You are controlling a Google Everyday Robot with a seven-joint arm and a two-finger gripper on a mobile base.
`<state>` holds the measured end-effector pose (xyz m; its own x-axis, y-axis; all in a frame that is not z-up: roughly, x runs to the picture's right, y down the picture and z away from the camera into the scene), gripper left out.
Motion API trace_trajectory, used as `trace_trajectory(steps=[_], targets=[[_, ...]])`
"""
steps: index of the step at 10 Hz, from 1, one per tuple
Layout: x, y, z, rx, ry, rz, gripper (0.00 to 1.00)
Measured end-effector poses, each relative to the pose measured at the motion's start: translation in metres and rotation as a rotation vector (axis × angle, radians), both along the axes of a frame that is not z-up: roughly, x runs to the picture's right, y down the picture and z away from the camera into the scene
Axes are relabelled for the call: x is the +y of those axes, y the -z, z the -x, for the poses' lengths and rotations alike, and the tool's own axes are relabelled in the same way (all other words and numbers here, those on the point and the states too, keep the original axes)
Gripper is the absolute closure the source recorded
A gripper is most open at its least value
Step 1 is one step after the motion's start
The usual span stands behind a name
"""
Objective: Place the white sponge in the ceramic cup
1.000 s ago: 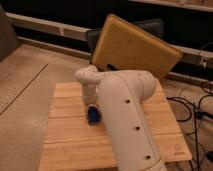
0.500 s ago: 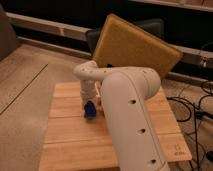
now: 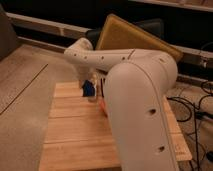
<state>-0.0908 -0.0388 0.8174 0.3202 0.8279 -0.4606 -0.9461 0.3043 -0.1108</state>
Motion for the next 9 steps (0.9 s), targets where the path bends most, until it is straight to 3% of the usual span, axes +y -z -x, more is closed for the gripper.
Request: trace_trajectory(steps=[2,4,9], targets=[[-0.024,0.018,-0.032,0.071,0.018,-0.052,1.0],[-0.041,0.025,-0.067,0.13,-0.002,-0.077,1.0],[-0.041,0.025,-0.068,0.131,-0.004,-0.077,1.0]])
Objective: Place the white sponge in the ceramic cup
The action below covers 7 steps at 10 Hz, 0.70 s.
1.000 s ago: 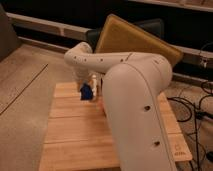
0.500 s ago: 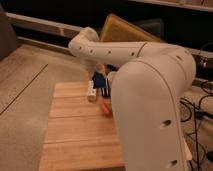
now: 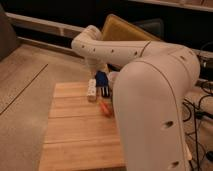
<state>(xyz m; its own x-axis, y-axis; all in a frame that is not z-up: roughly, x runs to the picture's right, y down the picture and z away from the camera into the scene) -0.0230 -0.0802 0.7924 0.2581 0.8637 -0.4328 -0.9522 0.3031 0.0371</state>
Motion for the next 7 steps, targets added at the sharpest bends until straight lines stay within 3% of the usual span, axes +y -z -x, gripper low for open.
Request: trace_trajectory(steps=[2,5,7], targets=[[-0.001,-0.002,-0.006,0.03,-0.001,-0.011,1.0],[-0.027,-0.012,-0.083,0.201,-0.029,-0.114,1.0],[-0.044,-0.031,-0.112,0.245,-0.031,-0.181,1.0]])
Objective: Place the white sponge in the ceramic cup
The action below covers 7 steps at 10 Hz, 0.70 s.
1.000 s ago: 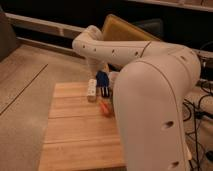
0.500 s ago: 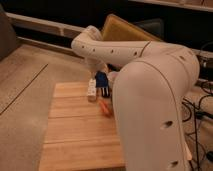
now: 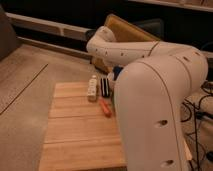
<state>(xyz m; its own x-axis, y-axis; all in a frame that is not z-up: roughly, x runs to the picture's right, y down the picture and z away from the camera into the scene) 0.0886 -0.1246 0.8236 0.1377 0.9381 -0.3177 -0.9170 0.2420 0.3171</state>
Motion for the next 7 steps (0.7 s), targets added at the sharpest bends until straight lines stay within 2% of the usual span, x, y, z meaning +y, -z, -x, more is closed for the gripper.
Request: trace_trajectory(steps=[1,2,4,6,7], targets=[[-0.007,-0.012,-0.008,0.004,0.009,-0.025,1.0],[-0.016,-0.028,-0.009,-0.021,0.027,-0.053,1.0],[-0.032,-0.048,0.004,-0.08,0.064,-0.088,1.0],[-0.042,-0.067,0.027,-0.157,0.112,-0.101,1.0],[-0.04,-0.077,0.038,-0.199,0.126,-0.095,1.0]])
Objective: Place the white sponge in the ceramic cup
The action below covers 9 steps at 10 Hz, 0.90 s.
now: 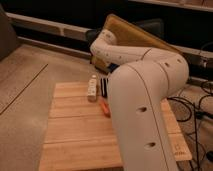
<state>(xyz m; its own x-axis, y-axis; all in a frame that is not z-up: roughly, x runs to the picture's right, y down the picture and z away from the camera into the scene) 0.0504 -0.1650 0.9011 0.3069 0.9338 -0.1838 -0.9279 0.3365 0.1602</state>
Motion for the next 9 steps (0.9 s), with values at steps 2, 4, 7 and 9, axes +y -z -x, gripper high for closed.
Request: trace_trajectory(steps=[2,4,7,9], targets=[[0.014,-0.015,0.007,-0.053,0.004,0.037,1.0],[0.027,-0.022,-0.003,-0.072,-0.029,0.068,0.99],[0.035,-0.022,-0.02,-0.066,-0.057,0.092,0.77],[0.037,-0.024,-0.023,-0.07,-0.073,0.103,0.54]])
